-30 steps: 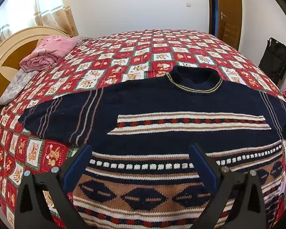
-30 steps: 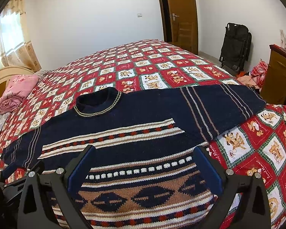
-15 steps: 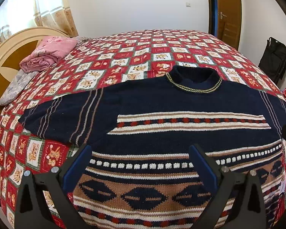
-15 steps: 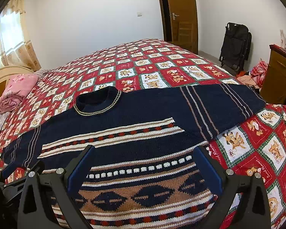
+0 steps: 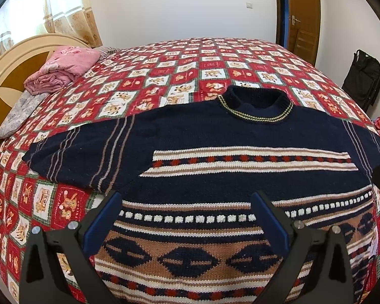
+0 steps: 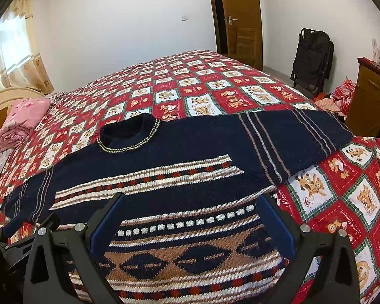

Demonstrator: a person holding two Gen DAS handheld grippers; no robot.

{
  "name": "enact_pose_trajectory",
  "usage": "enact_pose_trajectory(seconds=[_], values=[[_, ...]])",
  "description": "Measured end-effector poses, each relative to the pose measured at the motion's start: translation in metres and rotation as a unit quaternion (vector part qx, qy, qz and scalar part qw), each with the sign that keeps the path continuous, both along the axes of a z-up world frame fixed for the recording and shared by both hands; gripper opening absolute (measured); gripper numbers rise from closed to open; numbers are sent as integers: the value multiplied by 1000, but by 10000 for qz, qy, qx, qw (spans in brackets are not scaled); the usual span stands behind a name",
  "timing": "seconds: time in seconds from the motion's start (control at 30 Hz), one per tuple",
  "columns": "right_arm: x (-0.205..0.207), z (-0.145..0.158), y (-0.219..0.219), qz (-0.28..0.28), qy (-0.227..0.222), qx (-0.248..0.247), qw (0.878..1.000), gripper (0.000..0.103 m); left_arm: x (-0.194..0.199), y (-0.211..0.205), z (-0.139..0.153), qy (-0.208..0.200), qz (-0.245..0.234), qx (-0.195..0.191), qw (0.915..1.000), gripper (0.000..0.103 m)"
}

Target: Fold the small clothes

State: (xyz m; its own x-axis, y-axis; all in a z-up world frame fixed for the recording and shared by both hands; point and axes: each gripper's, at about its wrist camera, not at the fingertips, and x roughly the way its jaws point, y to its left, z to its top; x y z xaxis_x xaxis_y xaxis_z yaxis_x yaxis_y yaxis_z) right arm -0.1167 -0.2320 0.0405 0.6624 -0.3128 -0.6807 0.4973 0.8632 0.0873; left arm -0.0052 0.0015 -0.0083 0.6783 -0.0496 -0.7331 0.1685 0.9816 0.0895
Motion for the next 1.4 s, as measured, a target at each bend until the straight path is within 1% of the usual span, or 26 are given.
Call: enact_pose_trajectory(seconds=[0.27, 0.5, 0.63, 0.8, 0.9, 1.0, 1.13, 1.17, 1.23, 1.27, 1.3, 1.37, 1.4], values=[[-2, -5, -1, -4, 17, 26, 10000, 102, 1, -2, -1, 43, -4, -2, 10000, 103], [-8, -9, -9, -120, 61, 135, 9998, 102, 2, -4, -3, 87, -7, -5, 10000, 103], [-9, -8, -21, -274, 88, 185, 9994, 102, 2, -5, -3, 89, -14, 13, 10000, 103], [-9, -12, -41, -460, 165, 311, 9983, 102, 2, -10, -4, 105, -75, 39, 9999, 103], [-8, -11, -62, -625, 231, 305, 9973, 102, 2, -11, -4, 119, -144, -100, 9998, 103], [-17, -7, -98, -968, 144, 245, 9949, 102, 5, -11, -5, 184, -169, -200, 9995, 103], [-31, -1, -176, -1486, 39, 489, 9877, 102, 5, -16, -4, 186, -230, -180, 9994, 103], [-35, -1, -208, -1644, -11, 670, 9841, 102, 5, -18, -4, 180, -242, -155, 9994, 103], [-44, -3, -253, -1917, -56, 1014, 9762, 101, 6, -20, -5, 190, -262, -119, 9994, 103], [-51, -6, -280, -2123, -136, 1205, 9696, 96, 6, -22, -6, 200, -271, -91, 9994, 103], [-60, -9, -310, -2368, -213, 1385, 9614, 85, 7, -23, -6, 211, -270, -55, 9994, 103], [-69, -20, -361, -2626, -89, 1667, 9503, 70, 9, -26, -8, 237, -249, -18, 9994, 103], [-71, -25, -378, -2609, -71, 1863, 9472, 70, 10, -26, -8, 254, -246, -13, 9994, 103]])
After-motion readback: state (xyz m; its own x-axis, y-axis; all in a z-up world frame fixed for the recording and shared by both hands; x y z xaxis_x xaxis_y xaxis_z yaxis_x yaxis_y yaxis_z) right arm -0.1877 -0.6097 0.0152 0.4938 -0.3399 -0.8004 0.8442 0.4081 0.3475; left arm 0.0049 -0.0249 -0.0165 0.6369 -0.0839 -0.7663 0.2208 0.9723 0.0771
